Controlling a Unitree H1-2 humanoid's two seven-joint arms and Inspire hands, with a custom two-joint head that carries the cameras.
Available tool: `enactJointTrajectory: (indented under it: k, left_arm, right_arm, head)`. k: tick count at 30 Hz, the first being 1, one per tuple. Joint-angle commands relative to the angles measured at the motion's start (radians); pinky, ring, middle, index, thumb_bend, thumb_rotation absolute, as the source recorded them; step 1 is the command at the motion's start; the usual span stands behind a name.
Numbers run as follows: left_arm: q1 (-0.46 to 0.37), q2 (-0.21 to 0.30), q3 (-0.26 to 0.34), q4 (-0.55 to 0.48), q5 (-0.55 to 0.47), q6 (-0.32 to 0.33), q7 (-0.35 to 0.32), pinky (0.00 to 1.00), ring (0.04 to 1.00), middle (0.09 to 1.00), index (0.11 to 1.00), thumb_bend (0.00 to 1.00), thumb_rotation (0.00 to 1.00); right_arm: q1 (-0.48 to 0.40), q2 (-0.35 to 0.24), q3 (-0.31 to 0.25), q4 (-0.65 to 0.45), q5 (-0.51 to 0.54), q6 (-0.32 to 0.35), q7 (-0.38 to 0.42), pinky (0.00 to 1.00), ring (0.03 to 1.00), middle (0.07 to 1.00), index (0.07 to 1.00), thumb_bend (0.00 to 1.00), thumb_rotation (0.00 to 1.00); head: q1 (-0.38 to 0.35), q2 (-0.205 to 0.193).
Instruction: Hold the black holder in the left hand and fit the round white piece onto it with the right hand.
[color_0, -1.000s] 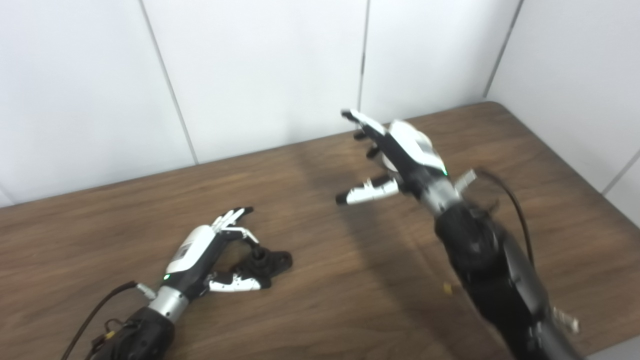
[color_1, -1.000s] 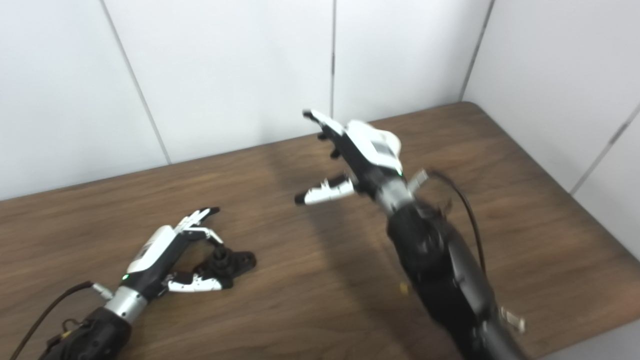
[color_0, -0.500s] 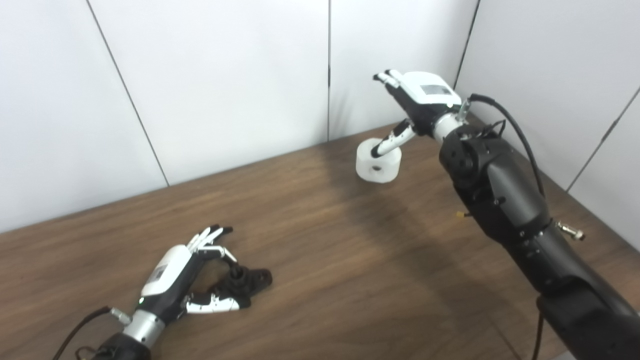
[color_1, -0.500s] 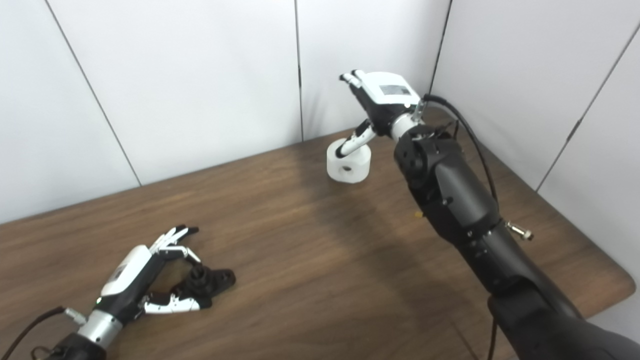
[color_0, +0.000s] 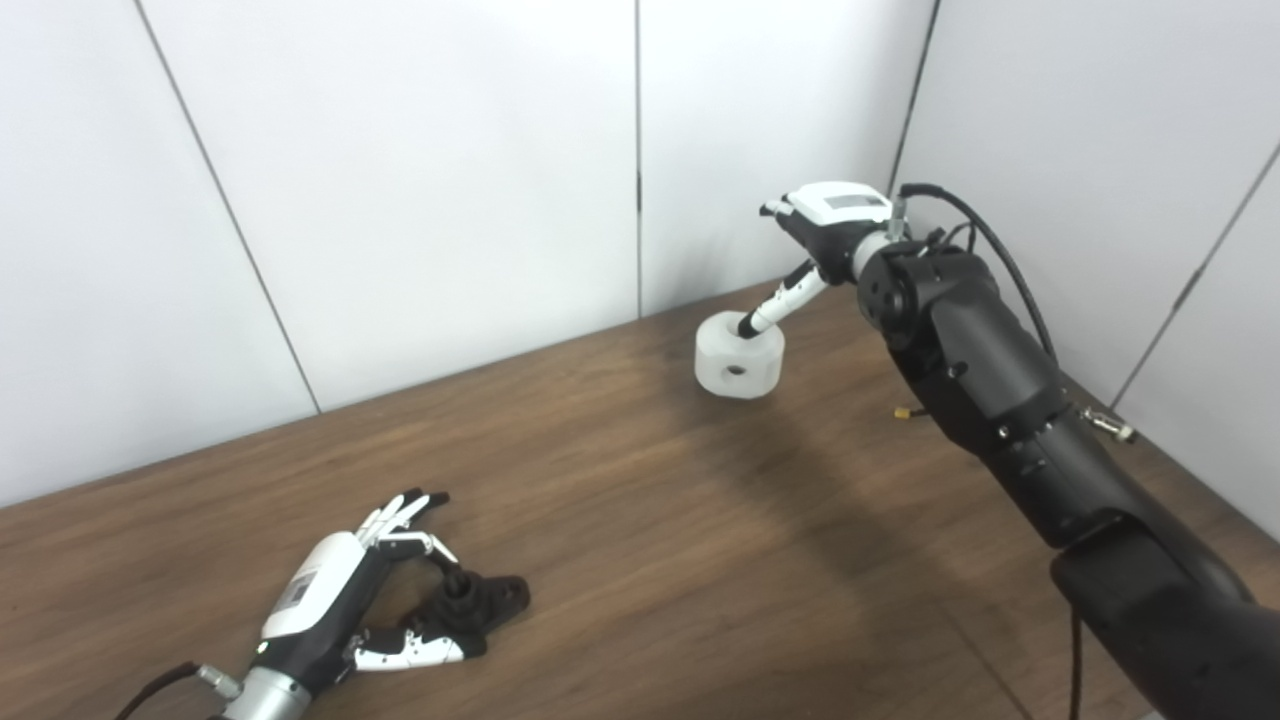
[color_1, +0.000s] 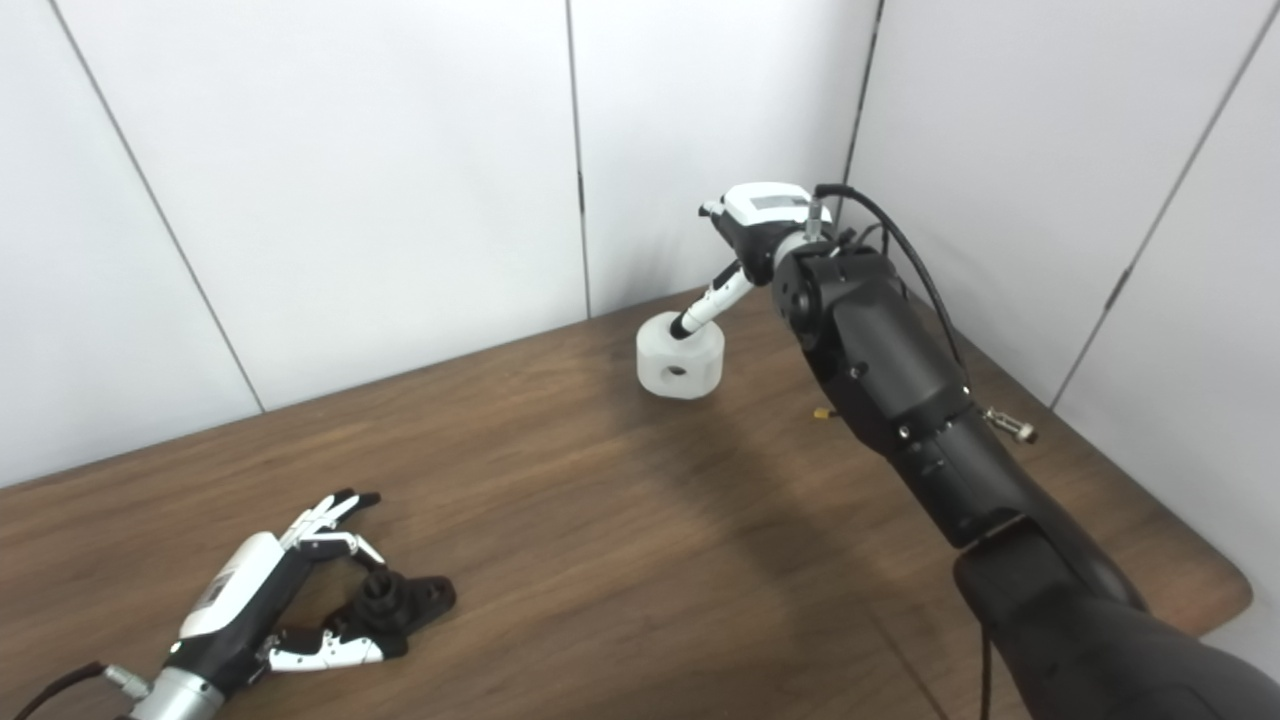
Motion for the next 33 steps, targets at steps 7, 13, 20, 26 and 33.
enactJointTrajectory:
  k: [7, 13, 20, 26, 33]
  left_arm:
    - [0.079, 0.004, -0.022, 0.076, 0.033, 0.062, -0.040, 1.00, 1.000, 0.942, 0.483, 0.52, 0.05]
    - [0.081, 0.001, -0.021, 0.078, 0.032, 0.059, -0.036, 1.00, 1.000, 0.944, 0.483, 0.52, 0.05]
    - [0.086, -0.002, -0.024, 0.071, 0.036, 0.066, -0.039, 1.00, 1.000, 0.945, 0.483, 0.52, 0.05]
    - [0.093, -0.004, -0.025, 0.061, 0.043, 0.067, -0.031, 1.00, 1.000, 0.945, 0.483, 0.52, 0.05]
    - [0.095, -0.005, -0.021, 0.067, 0.035, 0.060, -0.031, 1.00, 1.000, 0.944, 0.482, 0.52, 0.05]
  right_arm:
    - [-0.068, 0.007, -0.051, -0.033, -0.029, 0.003, 0.155, 0.99, 1.000, 1.000, 0.928, 1.00, 0.51]
    - [-0.085, 0.019, -0.059, -0.018, -0.040, 0.003, 0.192, 0.97, 1.000, 1.000, 0.909, 1.00, 0.48]
    - [-0.087, 0.025, -0.041, -0.006, -0.047, 0.003, 0.202, 0.97, 1.000, 1.000, 0.889, 1.00, 0.47]
    - [-0.062, 0.033, -0.029, 0.011, -0.015, 0.001, 0.121, 0.99, 1.000, 1.000, 0.873, 1.00, 0.45]
    - [-0.058, 0.012, 0.033, 0.072, -0.004, -0.013, 0.018, 0.96, 1.000, 1.000, 0.883, 1.00, 0.47]
  head:
    - [0.010, 0.009]
    - [0.015, 0.014]
    - [0.028, 0.018]
    - [0.036, 0.021]
    - [0.043, 0.024]
